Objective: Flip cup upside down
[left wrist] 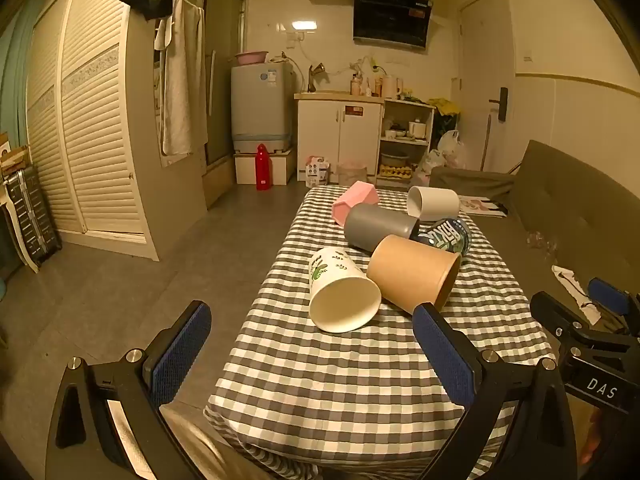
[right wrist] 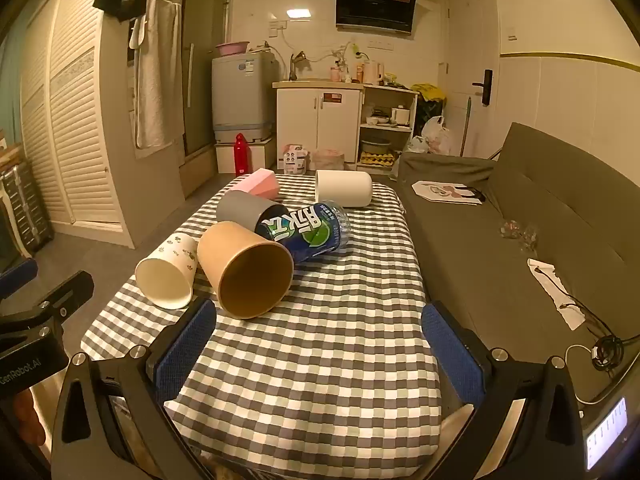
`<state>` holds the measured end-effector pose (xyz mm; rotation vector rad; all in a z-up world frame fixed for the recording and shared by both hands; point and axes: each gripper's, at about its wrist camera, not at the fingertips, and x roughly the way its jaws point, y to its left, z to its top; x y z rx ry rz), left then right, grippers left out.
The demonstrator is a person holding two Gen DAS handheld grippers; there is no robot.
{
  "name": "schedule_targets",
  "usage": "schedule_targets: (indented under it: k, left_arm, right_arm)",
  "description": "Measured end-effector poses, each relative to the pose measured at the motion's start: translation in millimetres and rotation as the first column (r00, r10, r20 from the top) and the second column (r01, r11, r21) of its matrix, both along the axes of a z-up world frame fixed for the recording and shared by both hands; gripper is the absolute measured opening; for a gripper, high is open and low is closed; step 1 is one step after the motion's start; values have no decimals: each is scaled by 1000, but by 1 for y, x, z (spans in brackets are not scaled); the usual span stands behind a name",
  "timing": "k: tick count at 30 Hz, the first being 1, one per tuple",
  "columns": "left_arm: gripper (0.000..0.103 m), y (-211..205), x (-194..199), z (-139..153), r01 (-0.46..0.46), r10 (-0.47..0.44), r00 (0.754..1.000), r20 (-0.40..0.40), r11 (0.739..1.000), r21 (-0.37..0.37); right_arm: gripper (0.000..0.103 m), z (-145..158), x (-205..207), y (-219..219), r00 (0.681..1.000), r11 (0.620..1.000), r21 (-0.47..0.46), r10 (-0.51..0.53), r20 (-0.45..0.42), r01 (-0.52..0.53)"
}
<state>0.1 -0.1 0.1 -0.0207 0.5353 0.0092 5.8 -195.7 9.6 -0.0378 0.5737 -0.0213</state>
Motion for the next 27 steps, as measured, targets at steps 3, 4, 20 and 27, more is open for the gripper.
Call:
schedule_targets:
  k: [3,4,20,27]
  left_arm:
    - [103,0,0,0,1,-1,1000,-4,1000,-6]
    - [103,0,0,0,1,-1,1000,-3,1000,-4]
    - [103,0,0,0,1,-1,1000,-5,1000,-1]
    - [103,-2,-1,-6,2,-2,1000,-6,1000,-2]
  right_arm:
    - [103,0,0,0,1000,1000,2,0,-3,0]
    - [103,0,0,0,1000,1000,3,0,-2,0]
    - [103,0,0,0,1000,1000,5,0,-2,0]
    - [103,0,1,0,1000,1000,5,0,-4,0]
